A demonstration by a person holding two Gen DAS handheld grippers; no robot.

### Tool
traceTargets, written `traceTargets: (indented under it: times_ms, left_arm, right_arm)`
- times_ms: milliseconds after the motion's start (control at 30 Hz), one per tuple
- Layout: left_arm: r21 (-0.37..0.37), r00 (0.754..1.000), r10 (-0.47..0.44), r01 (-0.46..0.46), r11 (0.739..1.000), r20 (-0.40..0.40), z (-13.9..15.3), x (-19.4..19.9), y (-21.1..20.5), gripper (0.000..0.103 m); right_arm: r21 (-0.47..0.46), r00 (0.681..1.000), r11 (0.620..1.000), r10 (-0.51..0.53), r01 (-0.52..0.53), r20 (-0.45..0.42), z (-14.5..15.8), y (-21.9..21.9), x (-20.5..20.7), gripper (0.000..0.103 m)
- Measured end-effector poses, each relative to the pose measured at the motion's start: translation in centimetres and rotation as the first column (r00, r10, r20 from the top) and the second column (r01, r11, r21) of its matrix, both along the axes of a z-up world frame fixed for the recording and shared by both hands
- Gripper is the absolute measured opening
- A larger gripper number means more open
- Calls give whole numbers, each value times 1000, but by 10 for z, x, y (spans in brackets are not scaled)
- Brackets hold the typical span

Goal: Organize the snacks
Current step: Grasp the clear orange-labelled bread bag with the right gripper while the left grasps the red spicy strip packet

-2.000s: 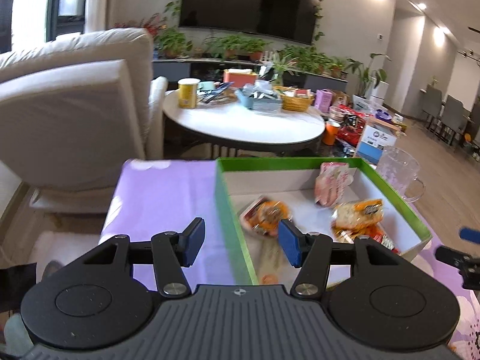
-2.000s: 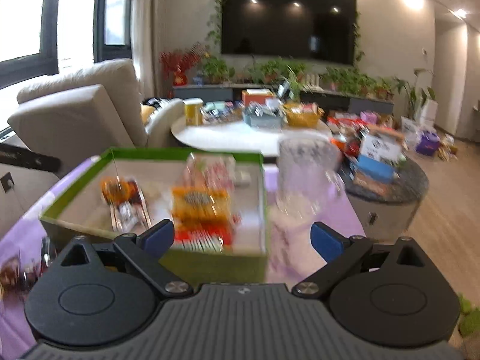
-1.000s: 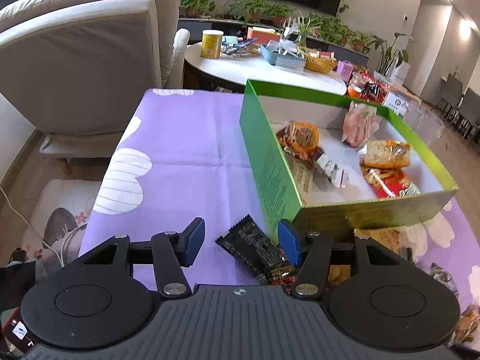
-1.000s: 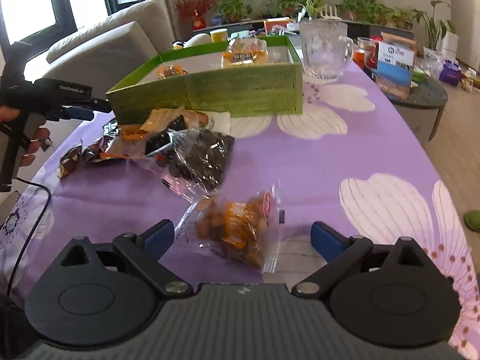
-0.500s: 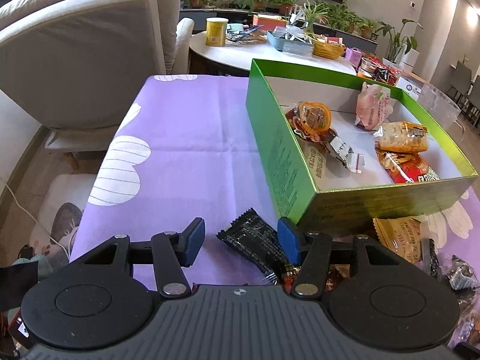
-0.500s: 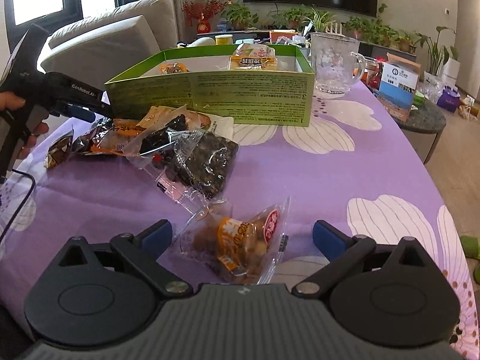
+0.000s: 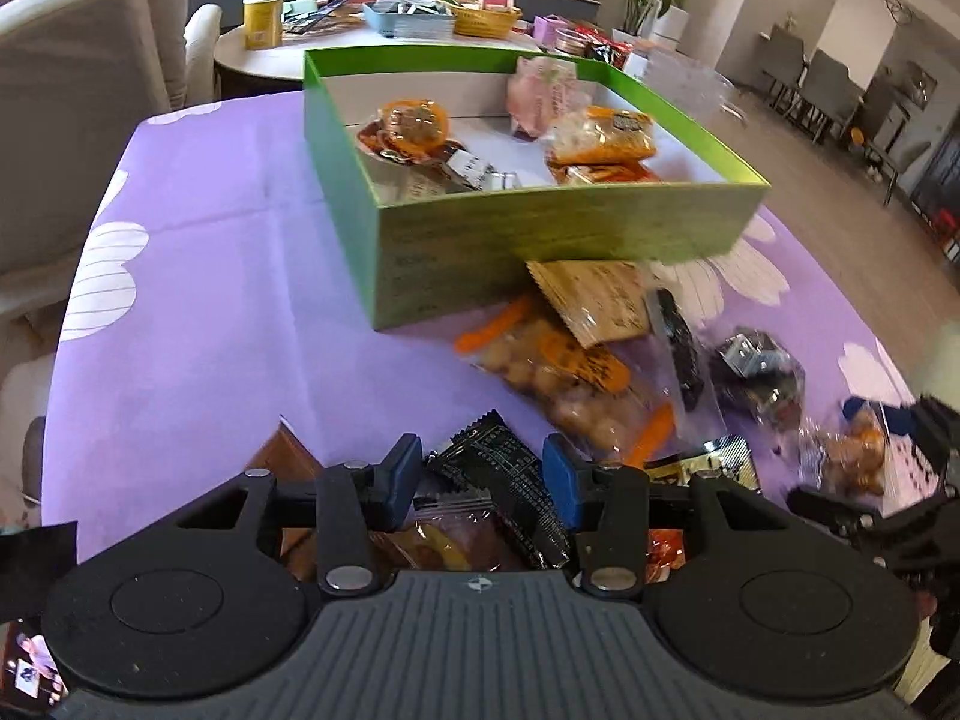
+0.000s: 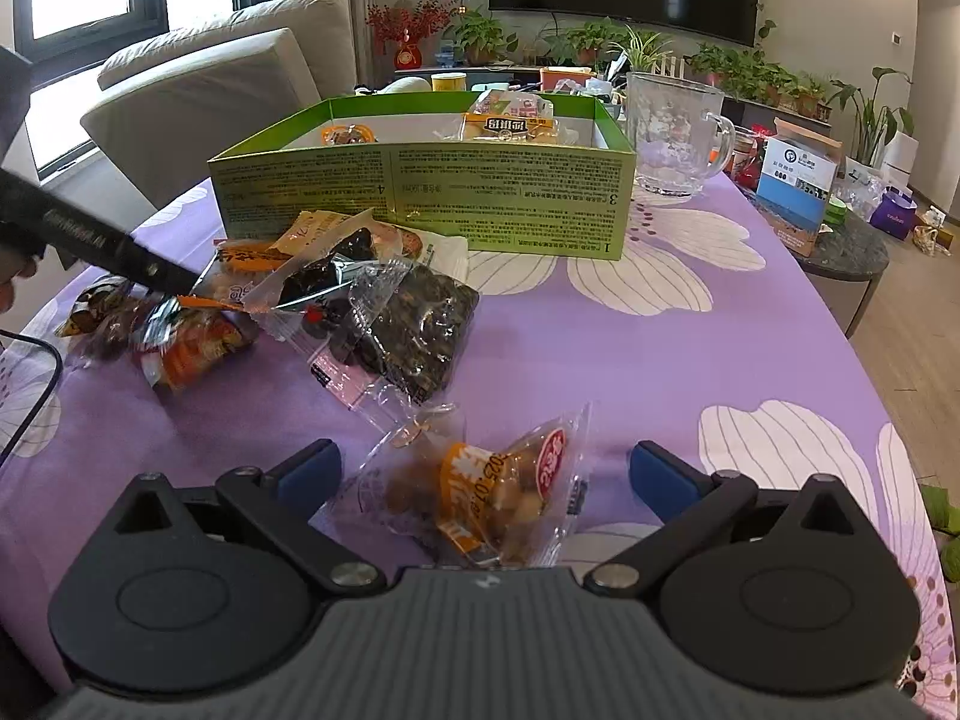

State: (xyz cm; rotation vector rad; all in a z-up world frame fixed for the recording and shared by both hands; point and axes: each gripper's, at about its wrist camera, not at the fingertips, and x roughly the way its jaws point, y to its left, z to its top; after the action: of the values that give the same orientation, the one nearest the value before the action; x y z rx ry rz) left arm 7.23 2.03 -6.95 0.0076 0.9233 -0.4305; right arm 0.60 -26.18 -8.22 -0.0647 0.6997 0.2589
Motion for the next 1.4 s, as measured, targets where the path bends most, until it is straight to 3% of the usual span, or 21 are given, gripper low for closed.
traceTargets:
  times_ms: [133, 300, 467, 567, 767, 967, 1400]
  left_arm:
    - [31, 1000, 4, -5, 1000, 30, 6, -6, -3, 42]
    - [15, 997, -44, 43, 999, 64, 19, -17, -3, 43]
    - [-34, 971, -231, 233, 972, 66, 26, -42, -17, 49]
    - [6, 952, -295, 295, 955, 78, 19, -53, -32, 52]
    - [99, 952, -295, 287, 953, 80, 8, -55, -41, 52]
    - [64, 948, -311, 307, 949, 65, 6, -57, -38, 52]
    - [284, 897, -400, 340, 897, 188, -6, -85, -73, 54]
  right_arm:
    - [1, 1000, 1000, -5, 5, 6, 0, 0, -2, 53]
    - [3, 1000, 1000, -7, 7, 18, -2, -1, -5, 53]
    - [4, 1000, 1000, -7, 7, 20, -2, -1, -5, 53]
    - [4, 1000, 1000, -7, 7, 21, -2, -1, -5, 53]
    - [4, 1000, 1000, -7, 7, 22, -2, -1, -5, 53]
    - [5, 1000, 1000, -7, 7, 23, -2, -1, -5, 53]
    - [6, 1000, 1000, -7, 7, 24, -2, -1, -5, 53]
